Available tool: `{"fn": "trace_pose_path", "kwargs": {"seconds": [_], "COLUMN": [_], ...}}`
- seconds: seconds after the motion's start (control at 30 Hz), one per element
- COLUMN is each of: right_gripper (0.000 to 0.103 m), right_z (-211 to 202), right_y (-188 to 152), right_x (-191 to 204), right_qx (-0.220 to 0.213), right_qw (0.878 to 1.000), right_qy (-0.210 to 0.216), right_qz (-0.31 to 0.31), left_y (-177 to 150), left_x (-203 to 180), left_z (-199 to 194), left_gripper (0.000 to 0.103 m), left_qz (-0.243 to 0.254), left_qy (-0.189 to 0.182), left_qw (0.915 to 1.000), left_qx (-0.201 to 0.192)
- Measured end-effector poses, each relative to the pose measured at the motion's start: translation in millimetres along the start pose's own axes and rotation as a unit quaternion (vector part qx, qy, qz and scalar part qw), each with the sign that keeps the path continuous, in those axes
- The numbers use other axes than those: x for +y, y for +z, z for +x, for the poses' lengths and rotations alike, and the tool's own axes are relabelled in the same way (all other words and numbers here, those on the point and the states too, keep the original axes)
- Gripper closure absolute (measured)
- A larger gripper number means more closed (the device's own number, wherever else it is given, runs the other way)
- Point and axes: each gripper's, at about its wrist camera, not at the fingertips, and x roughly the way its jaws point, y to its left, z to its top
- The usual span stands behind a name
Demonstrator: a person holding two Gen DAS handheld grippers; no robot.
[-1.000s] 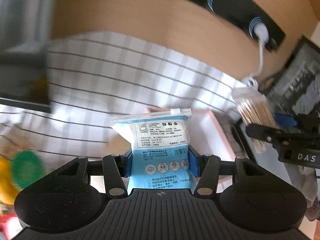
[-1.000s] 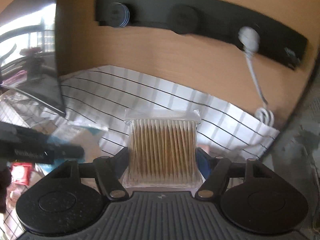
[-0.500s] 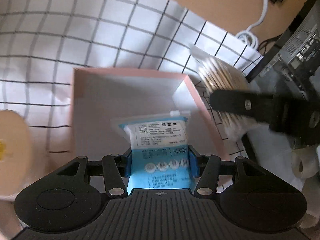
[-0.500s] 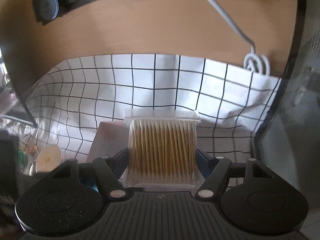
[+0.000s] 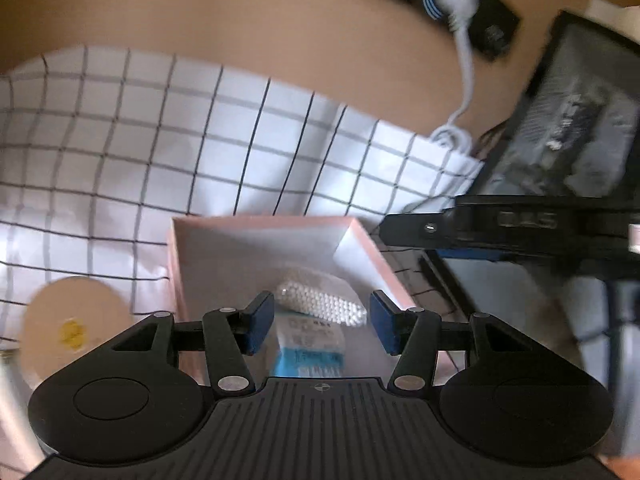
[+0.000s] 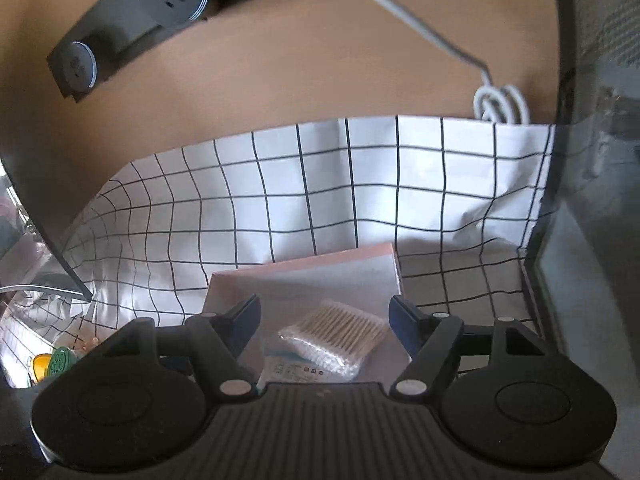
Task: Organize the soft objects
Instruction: 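Move both grippers back from the pink box toward the table items, then grasp the light blue face mask with the left gripper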
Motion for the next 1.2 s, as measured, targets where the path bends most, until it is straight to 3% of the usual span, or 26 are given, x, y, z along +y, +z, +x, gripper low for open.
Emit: {"fn": "trace_pose_path", "kwargs": {"seconds": [0.13, 0.27, 0.33, 0.43, 0.5, 0.57, 0.73, 0.9, 0.97, 1.1, 1.2], "right_gripper": [0.031, 0.03, 0.03, 0.03, 0.03, 0.03, 0.03, 0.03, 0.03, 0.027, 0.023], "right_z": [-20, -31, -33, -36, -33, -26, -10, 16, 23, 34, 35], "right_y": [-17, -55, -77, -103, -119, -136, -177, -202, -210, -222, -225], "right_x": [18, 51, 75, 114, 144, 174, 227, 242, 240, 236, 239], "right_qx": [-0.022, -0.022, -0.017, -0.015, 0.0, 0.021, 0.065, 0.128, 0.151, 0.162, 0.154], "right_qw": [0.999, 0.996, 0.993, 0.986, 0.98, 0.972, 0.951, 0.952, 0.953, 0.958, 0.962], "right_qy": [-0.001, 0.023, 0.041, 0.072, 0.1, 0.116, 0.119, 0.092, 0.084, 0.069, 0.06], "right_qz": [-0.026, -0.078, -0.111, -0.15, -0.174, -0.203, -0.276, -0.263, -0.25, -0.224, -0.219], "left_y": [-24, -58, -75, -96, -111, -122, -139, -145, -147, -148, -147], "left_x": [18, 58, 82, 125, 163, 197, 258, 307, 318, 326, 336], "left_z": [-59, -122, -157, -202, -228, -243, -253, -242, -239, -237, -239], "left_gripper": [0.046, 0.046, 0.046, 0.046, 0.046, 0.046, 0.046, 0.046, 0.046, 0.046, 0.046], "left_qz": [0.003, -0.017, -0.034, -0.087, -0.154, -0.208, -0.282, -0.345, -0.356, -0.352, -0.365], "left_qy": [0.006, 0.08, 0.134, 0.213, 0.268, 0.3, 0.29, 0.25, 0.232, 0.161, 0.135], "left_qw": [0.9997, 0.9957, 0.989, 0.9705, 0.9481, 0.9285, 0.9113, 0.9005, 0.901, 0.916, 0.9127], "left_qx": [-0.025, -0.042, -0.052, -0.07, -0.073, -0.069, -0.075, -0.087, -0.088, -0.107, -0.125]}}
